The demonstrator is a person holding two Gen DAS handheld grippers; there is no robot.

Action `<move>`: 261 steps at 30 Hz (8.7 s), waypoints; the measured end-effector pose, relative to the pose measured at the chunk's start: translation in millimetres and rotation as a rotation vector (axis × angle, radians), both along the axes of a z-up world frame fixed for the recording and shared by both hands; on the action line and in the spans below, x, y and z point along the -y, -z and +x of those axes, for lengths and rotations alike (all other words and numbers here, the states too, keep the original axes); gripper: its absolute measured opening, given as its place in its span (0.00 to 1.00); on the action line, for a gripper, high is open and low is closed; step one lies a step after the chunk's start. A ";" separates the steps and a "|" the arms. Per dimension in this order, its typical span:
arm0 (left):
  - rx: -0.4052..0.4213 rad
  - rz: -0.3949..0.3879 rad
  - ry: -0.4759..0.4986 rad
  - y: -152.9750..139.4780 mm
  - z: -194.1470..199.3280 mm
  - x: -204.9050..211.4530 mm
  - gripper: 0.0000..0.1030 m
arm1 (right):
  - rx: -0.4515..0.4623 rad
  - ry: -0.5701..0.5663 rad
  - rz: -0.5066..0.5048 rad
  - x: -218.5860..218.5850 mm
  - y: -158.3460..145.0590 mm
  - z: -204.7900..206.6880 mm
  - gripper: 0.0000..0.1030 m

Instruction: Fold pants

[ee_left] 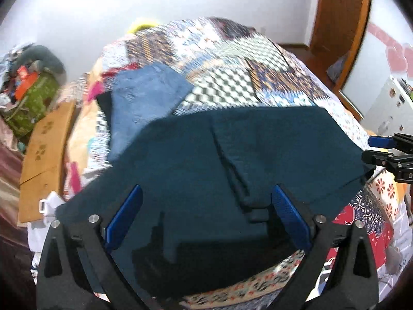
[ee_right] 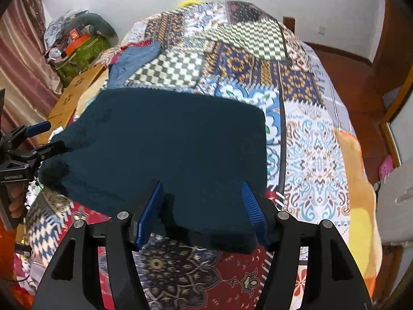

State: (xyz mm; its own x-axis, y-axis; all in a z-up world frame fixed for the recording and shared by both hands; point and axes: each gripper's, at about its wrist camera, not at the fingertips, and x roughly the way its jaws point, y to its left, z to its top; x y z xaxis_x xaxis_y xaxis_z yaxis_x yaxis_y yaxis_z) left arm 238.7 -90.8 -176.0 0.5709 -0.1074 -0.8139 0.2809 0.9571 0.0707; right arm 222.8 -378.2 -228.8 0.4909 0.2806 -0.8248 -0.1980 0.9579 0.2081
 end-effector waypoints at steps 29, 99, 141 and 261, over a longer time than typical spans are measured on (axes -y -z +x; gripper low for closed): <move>-0.252 -0.596 -0.563 82.9 -76.0 -269.7 0.98 | -0.013 -0.321 0.041 -200.4 4.8 30.0 0.71; 0.047 -0.208 0.149 -57.8 46.0 145.4 0.19 | -0.025 0.085 0.176 30.2 19.8 -40.8 0.73; -0.206 0.217 -0.029 83.8 196.7 -14.2 0.94 | -0.077 0.009 0.141 -24.1 23.6 -6.0 0.73; -0.072 -0.135 0.017 -6.4 88.1 -29.4 0.92 | 0.184 -0.101 0.055 -44.5 -47.7 65.7 0.80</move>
State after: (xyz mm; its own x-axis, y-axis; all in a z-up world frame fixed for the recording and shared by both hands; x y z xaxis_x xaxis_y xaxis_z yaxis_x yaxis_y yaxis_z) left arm 326.9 -61.4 -169.6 0.5084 -0.2280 -0.8304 0.2968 0.9516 -0.0795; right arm 288.5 -333.7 -181.2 0.5989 0.3783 -0.7059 -0.3320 0.9194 0.2110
